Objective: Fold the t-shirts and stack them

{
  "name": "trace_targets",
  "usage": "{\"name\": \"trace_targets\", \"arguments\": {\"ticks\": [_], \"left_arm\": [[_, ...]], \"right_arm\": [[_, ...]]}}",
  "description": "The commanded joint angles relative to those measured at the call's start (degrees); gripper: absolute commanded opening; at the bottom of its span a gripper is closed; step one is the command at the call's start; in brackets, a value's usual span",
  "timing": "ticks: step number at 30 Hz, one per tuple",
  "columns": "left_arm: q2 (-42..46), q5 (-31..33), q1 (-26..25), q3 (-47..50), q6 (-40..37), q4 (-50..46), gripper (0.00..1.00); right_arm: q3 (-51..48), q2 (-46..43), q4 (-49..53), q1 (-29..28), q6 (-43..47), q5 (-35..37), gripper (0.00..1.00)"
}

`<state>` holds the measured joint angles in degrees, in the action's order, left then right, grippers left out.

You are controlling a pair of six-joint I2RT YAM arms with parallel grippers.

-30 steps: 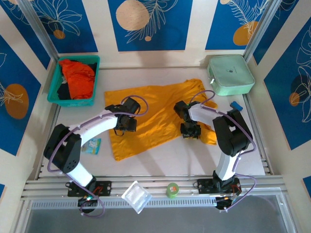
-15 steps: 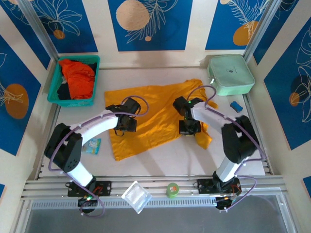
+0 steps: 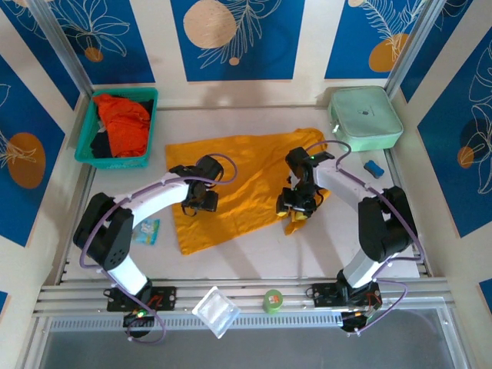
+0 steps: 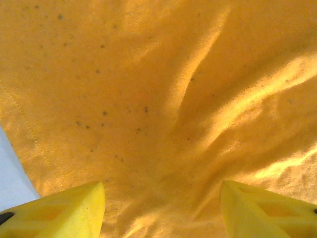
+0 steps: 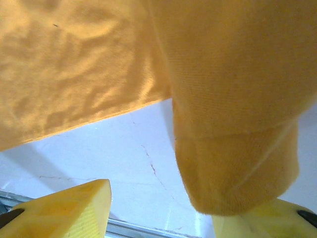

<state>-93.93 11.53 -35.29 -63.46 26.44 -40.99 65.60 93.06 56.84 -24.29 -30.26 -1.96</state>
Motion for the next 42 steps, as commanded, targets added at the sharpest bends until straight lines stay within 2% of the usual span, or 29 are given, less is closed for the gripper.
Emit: {"name": "trace_targets", "arguments": {"ticks": [1,3,7,10,14,17,23,32,34,36,37,42], "left_arm": [[-0.33,-0.83,-0.15,-0.35,-0.73,-1.31,0.63],[-0.44,-0.8,-0.15,-0.43,-0.53,-1.0,0.63],[-1.47,-0.64,-0.13,-0.78,-0.33,-0.64,0.63],[-2.49,-0.25,-0.11,-1.43,-0.16,-0.86,0.63],[-3.43,-0.15,-0.13,-0.83,1.26,0.04,0.59],[-5.36,0.07,-0.13,-0.28,3.59,1.14,0.54],[-7.34,-0.03,-0.13,2.12,8.39,3.96,0.52],[-5.76,1.39,0.55,5.22,8.86,4.16,0.52],[-5.35,1.38,0.96,5.53,8.55,4.17,0.52],[-4.86,1.35,1.38,5.79,8.09,4.17,0.52],[-4.66,1.26,1.44,5.96,7.96,4.24,0.52],[-3.42,0.78,1.74,6.29,6.37,2.9,0.52]], "right_arm": [[-0.14,-5.02,-0.48,0.38,-4.13,1.48,0.48],[-1.72,-8.48,-0.24,0.92,-6.15,4.38,0.43],[-5.88,-15.75,-0.57,3.66,-9.56,7.53,0.43],[-9.44,-19.78,-0.77,8.05,-10.74,8.75,0.41],[-12.45,-18.01,-3.62,15.18,-8.26,9.43,0.34],[-11.91,-12.75,-6.49,17.54,-7.19,8.94,0.32],[-7.58,-1.95,-9.84,15.09,-8.3,9.6,0.33],[-1.97,12.19,-9.49,9.72,-9.64,13.98,0.33],[-1.15,13.77,-8.8,9.12,-9.36,14.61,0.22],[-0.79,13.79,-7.29,8.68,-8.79,16.11,0.04],[-0.71,13.25,-6.25,8.69,-8.47,17.28,0.0],[1.47,6.33,4.35,11.19,-4.86,28.14,0.0]]}}
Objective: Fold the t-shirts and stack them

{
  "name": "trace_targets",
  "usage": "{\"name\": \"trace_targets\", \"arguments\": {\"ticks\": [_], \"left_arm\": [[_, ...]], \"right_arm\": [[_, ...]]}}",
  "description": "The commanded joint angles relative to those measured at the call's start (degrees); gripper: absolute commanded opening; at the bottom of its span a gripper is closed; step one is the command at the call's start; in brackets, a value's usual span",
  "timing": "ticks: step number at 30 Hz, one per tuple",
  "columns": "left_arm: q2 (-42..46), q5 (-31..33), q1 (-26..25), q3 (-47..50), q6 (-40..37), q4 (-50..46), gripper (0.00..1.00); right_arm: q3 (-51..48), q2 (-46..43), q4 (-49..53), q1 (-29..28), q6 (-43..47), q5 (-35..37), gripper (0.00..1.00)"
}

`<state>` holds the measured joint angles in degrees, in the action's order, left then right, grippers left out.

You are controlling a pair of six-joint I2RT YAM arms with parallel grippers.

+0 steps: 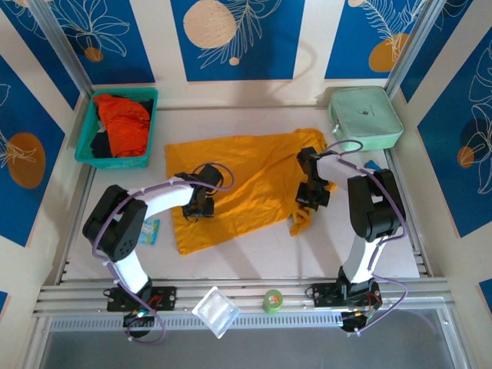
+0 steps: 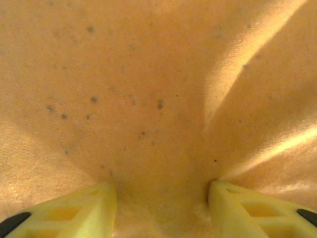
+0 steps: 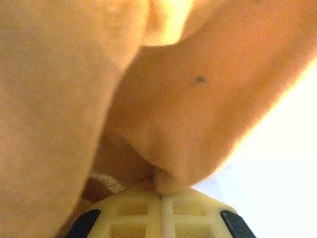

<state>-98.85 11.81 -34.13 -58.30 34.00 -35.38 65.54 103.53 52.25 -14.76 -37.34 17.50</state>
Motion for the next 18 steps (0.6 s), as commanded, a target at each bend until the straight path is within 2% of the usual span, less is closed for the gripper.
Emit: {"name": "trace_targets", "arguments": {"ticks": [1,5,11,12,13,15,18], "left_arm": [[1.64,0.49,0.58,1.17,-1.5,-3.03,0.52],[1.6,0.4,0.65,1.0,-2.91,-3.87,0.52],[0.03,0.79,0.64,-0.86,-4.79,-4.75,0.52],[-0.12,0.78,0.69,-1.15,-5.13,-4.78,0.52],[-0.35,0.84,0.64,-1.42,-5.39,-4.85,0.52],[-0.94,0.86,0.64,-2.05,-6.02,-5.14,0.52],[-1.43,1.19,0.64,-2.68,-6.62,-5.58,0.52]], "right_arm": [[2.47,-5.15,11.2,2.39,2.98,10.97,0.0],[7.75,-5.24,18.14,5.24,6.88,18.65,0.0],[14.36,3.11,23.24,4.76,8.16,28.3,0.0],[14.87,4.78,23.23,4.44,7.95,29.9,0.04],[15.31,6.08,23.24,4.15,7.74,31.37,0.13],[16.19,8.66,23.6,3.45,6.89,34.83,0.37],[16.94,9.31,26.13,1.66,3.85,38.38,0.49]]}}
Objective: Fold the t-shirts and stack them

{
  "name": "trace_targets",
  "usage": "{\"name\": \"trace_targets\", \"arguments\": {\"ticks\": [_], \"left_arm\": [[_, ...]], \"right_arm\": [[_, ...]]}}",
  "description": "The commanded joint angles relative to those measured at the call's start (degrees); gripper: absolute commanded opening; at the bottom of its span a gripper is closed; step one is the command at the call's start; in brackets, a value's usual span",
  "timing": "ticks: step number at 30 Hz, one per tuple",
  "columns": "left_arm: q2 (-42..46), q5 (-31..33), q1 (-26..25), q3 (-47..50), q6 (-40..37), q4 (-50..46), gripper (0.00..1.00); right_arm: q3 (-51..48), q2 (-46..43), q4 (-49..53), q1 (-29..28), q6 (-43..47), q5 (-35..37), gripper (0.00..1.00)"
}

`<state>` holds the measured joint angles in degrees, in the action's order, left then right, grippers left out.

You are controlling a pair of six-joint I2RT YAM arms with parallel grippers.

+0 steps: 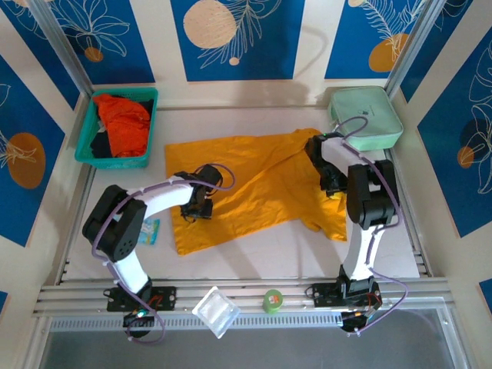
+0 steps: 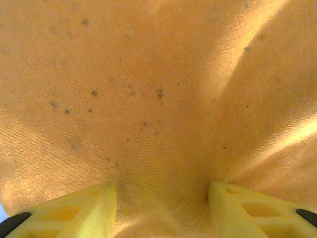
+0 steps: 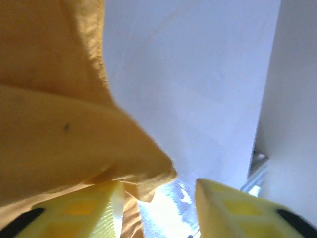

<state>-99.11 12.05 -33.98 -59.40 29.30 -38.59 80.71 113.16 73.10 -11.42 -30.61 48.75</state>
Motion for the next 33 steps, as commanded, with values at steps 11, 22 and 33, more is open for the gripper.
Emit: {"name": "trace_targets", "arguments": {"ticks": [11,22,33], "left_arm": [[-1.27,0.33,0.43,-2.43,-1.86,-1.85,0.52],[0.19,0.15,0.4,-2.93,-2.19,-2.81,0.52],[0.14,0.33,0.43,-1.81,-1.53,-2.69,0.52]], "right_arm": [[-12.25,-21.37,-0.63,-18.02,-5.17,-21.02,0.43],[-22.14,-18.03,-14.54,-18.27,-7.76,-31.49,0.35],[-20.87,-13.18,-16.23,-14.71,-6.0,-27.62,0.33]]}}
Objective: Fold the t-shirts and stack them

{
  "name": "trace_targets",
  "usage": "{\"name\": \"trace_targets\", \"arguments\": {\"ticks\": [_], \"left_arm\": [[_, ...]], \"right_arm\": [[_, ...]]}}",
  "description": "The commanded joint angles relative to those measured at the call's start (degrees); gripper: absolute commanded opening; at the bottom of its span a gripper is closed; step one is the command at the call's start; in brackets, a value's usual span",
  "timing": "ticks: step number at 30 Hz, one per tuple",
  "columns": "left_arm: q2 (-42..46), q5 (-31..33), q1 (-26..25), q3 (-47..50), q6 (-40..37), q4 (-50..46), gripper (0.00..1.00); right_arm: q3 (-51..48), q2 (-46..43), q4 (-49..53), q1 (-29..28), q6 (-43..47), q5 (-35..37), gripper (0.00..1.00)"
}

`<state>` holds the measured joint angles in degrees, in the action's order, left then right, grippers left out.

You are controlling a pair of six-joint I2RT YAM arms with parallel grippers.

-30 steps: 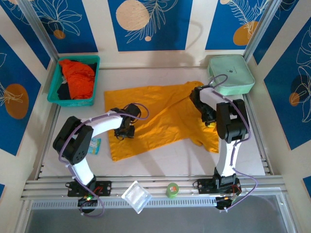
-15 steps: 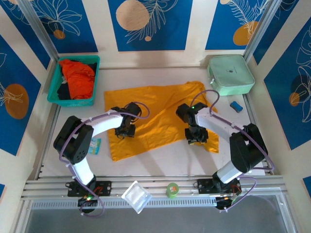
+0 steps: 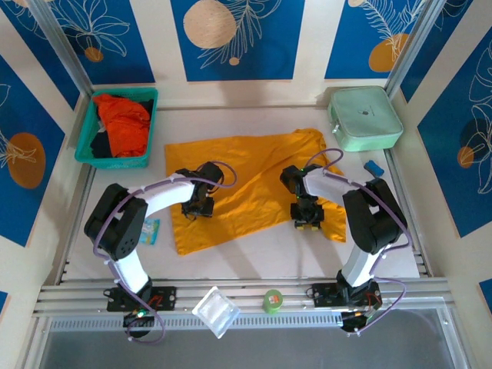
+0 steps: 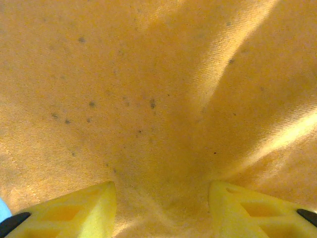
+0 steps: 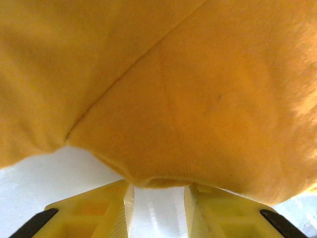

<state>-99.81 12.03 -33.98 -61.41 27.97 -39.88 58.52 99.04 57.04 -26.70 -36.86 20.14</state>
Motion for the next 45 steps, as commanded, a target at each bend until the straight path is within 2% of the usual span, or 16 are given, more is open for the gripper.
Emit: {"name": "trace_targets", "arguments": {"ticks": [1,5,9,14,15,21,25,31,32,34,36,39,41,43,45], "left_arm": [[0.66,0.35,0.41,0.04,-0.19,-1.37,0.52],[0.21,0.45,0.45,-0.69,-0.37,-1.48,0.52],[-0.23,0.45,0.47,-0.83,-0.46,-1.52,0.52],[-0.3,0.54,0.42,-0.08,-0.46,-1.15,0.52],[-0.28,0.58,0.49,0.16,-0.46,-1.03,0.52],[0.44,0.62,0.47,0.85,-0.72,-1.16,0.52],[1.2,0.56,0.47,1.36,-1.15,-1.0,0.52],[1.29,-0.68,0.42,1.99,-1.94,-0.39,0.52],[1.1,-1.01,0.4,2.0,-2.1,-0.24,0.52],[0.88,-1.55,0.43,1.99,-2.4,-0.09,0.52],[0.92,-1.58,0.34,1.99,-2.6,-0.06,0.52],[1.04,-1.35,0.31,1.99,-2.68,-0.24,0.52],[0.96,-1.36,0.33,1.84,-2.69,-0.34,0.52],[1.02,-1.57,0.31,1.82,-2.5,-0.15,0.52],[1.0,-1.75,0.31,1.82,-2.29,0.07,0.52]], "right_arm": [[1.42,1.15,-0.26,0.67,0.37,1.01,0.33],[1.61,2.68,-1.04,1.34,0.9,1.03,0.31],[1.77,4.17,-2.16,2.56,1.77,0.65,0.24],[2.12,4.46,-2.01,3.43,3.0,0.01,0.01],[2.29,4.02,-1.31,3.26,3.11,-0.16,0.0],[4.25,-3.43,6.58,0.79,6.03,-5.33,0.0],[6.09,-7.99,10.66,0.77,9.53,-13.25,0.0],[5.78,-6.23,11.35,2.34,14.89,-23.88,0.0],[5.56,-5.11,11.11,2.44,15.16,-24.79,0.03],[5.31,-3.89,10.03,2.36,15.29,-25.9,0.22],[5.2,-4.13,8.2,2.35,14.7,-28.62,0.35],[5.36,-6.52,5.54,2.68,12.47,-32.92,0.41],[5.55,-8.48,5.83,3.18,10.27,-31.12,0.41],[5.03,-10.46,7.25,3.58,7.16,-25.78,0.39],[3.22,-12.9,8.08,4.28,3.21,-20.09,0.32]]}}
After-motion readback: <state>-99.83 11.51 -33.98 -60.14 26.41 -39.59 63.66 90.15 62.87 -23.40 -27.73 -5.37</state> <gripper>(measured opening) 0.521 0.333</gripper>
